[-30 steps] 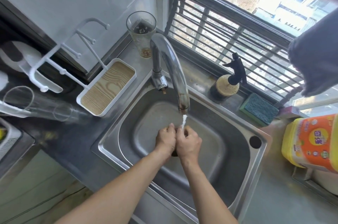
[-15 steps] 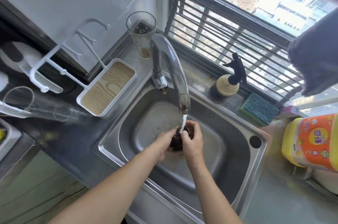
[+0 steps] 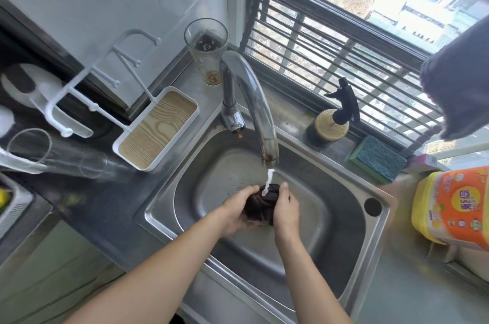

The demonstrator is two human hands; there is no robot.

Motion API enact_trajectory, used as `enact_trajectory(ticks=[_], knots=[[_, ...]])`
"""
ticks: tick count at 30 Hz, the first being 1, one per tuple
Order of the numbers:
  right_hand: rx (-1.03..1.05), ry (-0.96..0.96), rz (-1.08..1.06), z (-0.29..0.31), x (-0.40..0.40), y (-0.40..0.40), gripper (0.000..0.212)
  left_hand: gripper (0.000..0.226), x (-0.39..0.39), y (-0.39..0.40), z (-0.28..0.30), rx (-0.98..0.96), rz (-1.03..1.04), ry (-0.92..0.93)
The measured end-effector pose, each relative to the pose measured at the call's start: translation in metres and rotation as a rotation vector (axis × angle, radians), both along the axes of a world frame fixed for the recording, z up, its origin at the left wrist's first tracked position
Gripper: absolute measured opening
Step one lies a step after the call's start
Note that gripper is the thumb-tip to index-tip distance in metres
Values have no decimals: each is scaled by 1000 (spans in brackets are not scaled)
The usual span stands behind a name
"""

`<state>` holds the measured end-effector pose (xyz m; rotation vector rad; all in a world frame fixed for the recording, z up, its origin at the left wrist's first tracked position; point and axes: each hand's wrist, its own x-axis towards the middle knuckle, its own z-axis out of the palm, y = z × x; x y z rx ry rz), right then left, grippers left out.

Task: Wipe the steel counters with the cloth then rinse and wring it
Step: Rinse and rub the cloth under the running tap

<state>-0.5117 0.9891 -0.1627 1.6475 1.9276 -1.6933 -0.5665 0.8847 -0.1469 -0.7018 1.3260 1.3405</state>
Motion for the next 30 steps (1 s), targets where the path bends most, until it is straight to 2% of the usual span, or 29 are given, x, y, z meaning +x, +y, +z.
enact_trajectory(ticks=[3,6,9,11,13,15,18,21,23,25,27,28,30], knots=[[45,22,149,-3,1,-1,64,21,-3,0,-7,-38,91,89],[38,135,228,2,1,-1,44,25,-6,1,-4,-92,57,169],[-15,142,319,-2,-3,1,39,33,-7,1,-4,-134,-19,185],[85,139,268,-4,-4,1,29,41,-6,-1,1,-119,-64,139],[151,135,133,-1,-5,-2,20,50,-5,-2,2,-12,-30,-1],[174,107,0,4,-6,-4,23,49,-4,-1,4,97,33,-63],[105,83,-140,8,-6,-7,31,43,-2,6,5,128,67,-68],[99,117,-118,5,-1,-6,46,35,1,8,0,85,103,17],[74,105,-98,4,1,-3,49,42,2,9,-3,67,112,99],[10,67,-72,2,2,2,43,54,1,9,-5,44,106,154],[-32,40,-51,2,1,6,32,50,-1,6,-7,-13,114,179],[-29,34,-55,1,0,8,27,48,-2,4,-8,-42,126,168],[-22,57,-98,2,-2,10,25,58,-4,0,-12,-72,176,87]])
